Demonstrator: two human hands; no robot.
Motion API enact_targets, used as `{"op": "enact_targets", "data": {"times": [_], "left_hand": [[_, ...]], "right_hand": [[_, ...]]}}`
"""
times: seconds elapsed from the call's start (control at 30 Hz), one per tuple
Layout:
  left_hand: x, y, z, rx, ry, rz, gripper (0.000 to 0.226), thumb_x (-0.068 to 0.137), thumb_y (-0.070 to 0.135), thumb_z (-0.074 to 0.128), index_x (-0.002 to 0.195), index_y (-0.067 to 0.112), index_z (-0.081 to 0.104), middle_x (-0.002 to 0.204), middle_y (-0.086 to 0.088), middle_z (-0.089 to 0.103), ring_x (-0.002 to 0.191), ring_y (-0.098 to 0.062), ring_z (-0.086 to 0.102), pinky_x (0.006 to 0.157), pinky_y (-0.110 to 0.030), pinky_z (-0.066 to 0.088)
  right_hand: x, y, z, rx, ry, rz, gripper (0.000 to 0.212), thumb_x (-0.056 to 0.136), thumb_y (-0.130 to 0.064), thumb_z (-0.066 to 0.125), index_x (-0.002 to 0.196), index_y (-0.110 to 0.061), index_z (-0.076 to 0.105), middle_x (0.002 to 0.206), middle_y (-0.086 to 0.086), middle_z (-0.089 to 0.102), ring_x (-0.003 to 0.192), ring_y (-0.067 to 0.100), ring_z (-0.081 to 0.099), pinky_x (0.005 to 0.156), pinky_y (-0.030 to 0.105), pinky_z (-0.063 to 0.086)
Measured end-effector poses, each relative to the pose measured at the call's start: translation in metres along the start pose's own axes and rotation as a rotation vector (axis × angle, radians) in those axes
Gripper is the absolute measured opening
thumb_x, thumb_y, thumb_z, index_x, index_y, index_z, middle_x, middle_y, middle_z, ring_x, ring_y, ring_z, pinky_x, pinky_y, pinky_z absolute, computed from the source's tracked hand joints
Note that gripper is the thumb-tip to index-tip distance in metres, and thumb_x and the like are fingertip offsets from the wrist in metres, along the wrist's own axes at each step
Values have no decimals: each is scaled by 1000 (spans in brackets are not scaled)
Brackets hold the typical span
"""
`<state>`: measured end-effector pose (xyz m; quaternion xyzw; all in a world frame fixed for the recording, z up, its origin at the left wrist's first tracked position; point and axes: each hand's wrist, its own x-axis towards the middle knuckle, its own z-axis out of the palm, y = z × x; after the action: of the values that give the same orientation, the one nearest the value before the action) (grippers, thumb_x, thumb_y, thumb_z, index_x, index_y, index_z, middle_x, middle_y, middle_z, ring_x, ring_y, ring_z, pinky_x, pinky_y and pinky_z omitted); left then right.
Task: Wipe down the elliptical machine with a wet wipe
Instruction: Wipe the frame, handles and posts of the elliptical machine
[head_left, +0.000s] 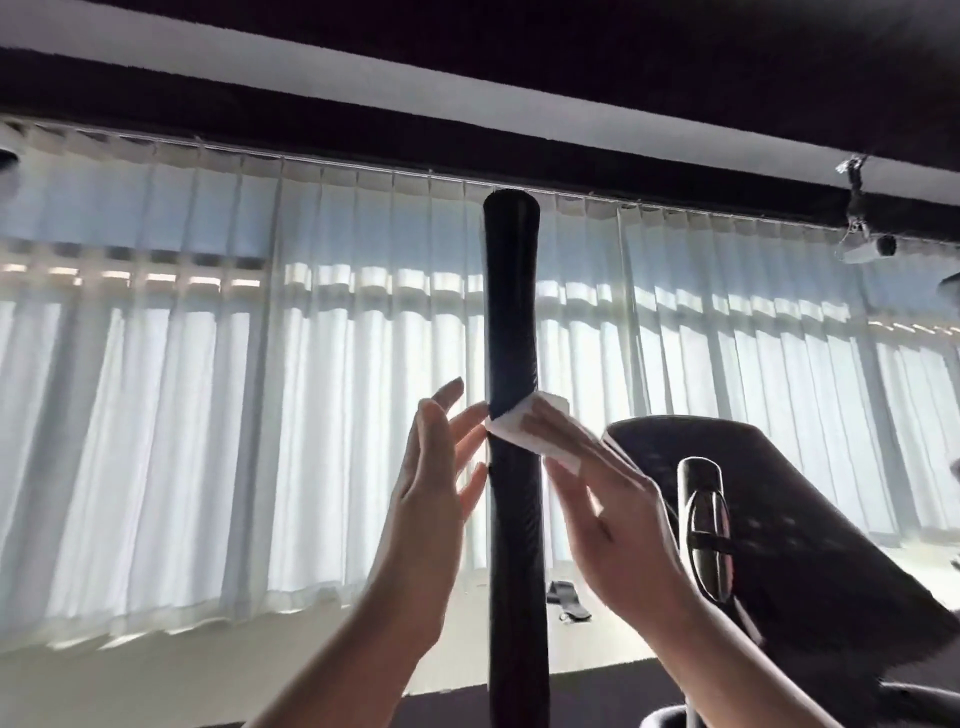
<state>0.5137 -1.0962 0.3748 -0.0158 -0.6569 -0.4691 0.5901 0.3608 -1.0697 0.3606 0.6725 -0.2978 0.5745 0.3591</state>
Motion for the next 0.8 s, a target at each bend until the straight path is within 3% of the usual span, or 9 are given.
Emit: {"op": "enact_targets", "data": {"times": [0.1,0.2,0.33,0.47,0.63,0.73,0.8], "left_hand": [[-15,-4,0,97,53,-20,53,82,57,26,124,40,53,126,18,61,117,5,55,100,-26,44],[-25,-8,-7,169,69,-72,52,79,61,31,122,43,56,123,22,63,114,5,57,99,-39,49],[-39,-13,-4,169,27,-120,49,82,55,38,126,43,54,124,26,62,117,6,57,99,-45,48],[-43,-14,1,120,46,-134,48,85,48,39,131,40,52,127,20,63,124,-2,54,102,-45,43],[-49,-13,12,156,105,-186,43,84,49,40,123,42,56,129,21,61,125,2,52,107,-43,40],[-51,-9,19,187,130,-214,35,92,46,37,121,42,56,131,20,59,127,0,50,110,-45,38],[-52,-7,24,209,130,-221,34,98,44,33,126,43,52,135,20,56,130,-1,47,110,-45,37]], "right_hand": [[54,15,-10,-178,168,-69,30,100,-13,46,124,-11,63,130,-8,56,127,1,49,107,30,43],[85,32,-8,-239,201,-30,31,98,-15,47,122,-4,65,128,7,63,123,17,56,106,33,43],[40,18,21,24,96,-23,34,97,-3,45,127,0,59,135,5,56,133,9,45,111,30,38],[-42,2,29,116,-16,56,41,98,-8,40,137,-4,50,148,7,43,143,17,32,116,27,27],[-142,-27,25,299,-25,265,45,96,-8,41,139,-15,52,149,-2,45,140,18,38,113,30,32],[-143,-35,11,436,-9,394,37,97,-16,46,131,-18,59,141,-9,53,132,8,47,106,19,39],[-112,-36,1,536,78,537,31,97,-25,49,125,-31,59,133,-21,56,126,-2,50,101,10,39]]}}
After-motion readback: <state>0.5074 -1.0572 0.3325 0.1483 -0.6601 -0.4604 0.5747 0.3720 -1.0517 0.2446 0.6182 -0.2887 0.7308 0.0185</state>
